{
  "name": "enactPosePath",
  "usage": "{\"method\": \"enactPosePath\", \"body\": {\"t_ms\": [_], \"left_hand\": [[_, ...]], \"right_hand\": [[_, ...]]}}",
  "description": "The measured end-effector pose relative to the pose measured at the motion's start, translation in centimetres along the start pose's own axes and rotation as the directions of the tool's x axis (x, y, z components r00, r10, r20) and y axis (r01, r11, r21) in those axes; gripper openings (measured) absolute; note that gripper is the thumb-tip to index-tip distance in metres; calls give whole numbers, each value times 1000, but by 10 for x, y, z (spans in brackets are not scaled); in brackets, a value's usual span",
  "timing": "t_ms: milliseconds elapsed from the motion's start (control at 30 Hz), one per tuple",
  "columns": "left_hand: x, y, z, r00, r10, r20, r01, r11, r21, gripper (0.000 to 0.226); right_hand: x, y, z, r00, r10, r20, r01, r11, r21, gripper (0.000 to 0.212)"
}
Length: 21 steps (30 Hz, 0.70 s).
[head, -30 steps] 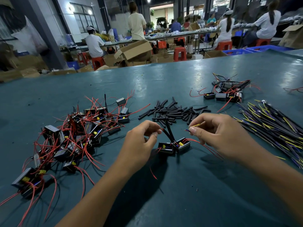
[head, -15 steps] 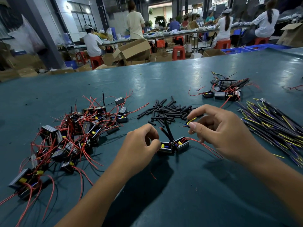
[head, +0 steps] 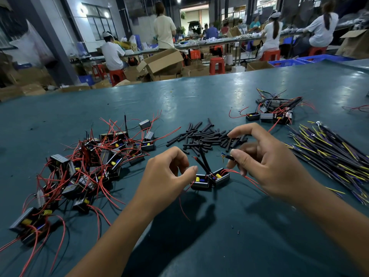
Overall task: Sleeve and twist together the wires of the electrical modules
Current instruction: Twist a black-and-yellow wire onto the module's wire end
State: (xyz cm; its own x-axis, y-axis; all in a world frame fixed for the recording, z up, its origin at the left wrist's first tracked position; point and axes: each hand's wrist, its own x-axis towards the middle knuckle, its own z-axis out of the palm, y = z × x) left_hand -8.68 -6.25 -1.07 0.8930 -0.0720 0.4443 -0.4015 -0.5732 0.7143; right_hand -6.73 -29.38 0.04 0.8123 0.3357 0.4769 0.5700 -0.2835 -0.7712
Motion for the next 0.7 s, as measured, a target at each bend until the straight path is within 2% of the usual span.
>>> {"method": "enactPosePath", "body": {"t_ms": [300, 367, 467, 533, 600, 700], "left_hand": [[-1, 3, 0, 993, 81, -80, -85, 996, -39, 17], [-2, 6, 0, 976, 172, -136, -175, 984, -12, 15], [-5, 9, 2, 918, 365, -159, -347, 929, 129, 15], [-6, 9, 5, 893, 418, -167, -380, 899, 218, 24], [-6, 8, 6, 902, 381, -204, -337, 916, 220, 27], [-3, 2, 5, 972, 142, -190, -144, 990, 1, 24]], "right_hand": [[-1, -2, 0, 998, -56, 27, 59, 994, -94, 17], [-2, -2, 0, 998, -62, 32, 66, 991, -119, 17], [-3, -3, 1, 996, -80, 44, 86, 985, -153, 17], [-3, -5, 2, 993, -104, 51, 112, 973, -200, 18], [-2, -5, 3, 992, -101, 74, 115, 971, -210, 20], [-2, -4, 6, 991, -33, 127, 60, 975, -215, 21]]}}
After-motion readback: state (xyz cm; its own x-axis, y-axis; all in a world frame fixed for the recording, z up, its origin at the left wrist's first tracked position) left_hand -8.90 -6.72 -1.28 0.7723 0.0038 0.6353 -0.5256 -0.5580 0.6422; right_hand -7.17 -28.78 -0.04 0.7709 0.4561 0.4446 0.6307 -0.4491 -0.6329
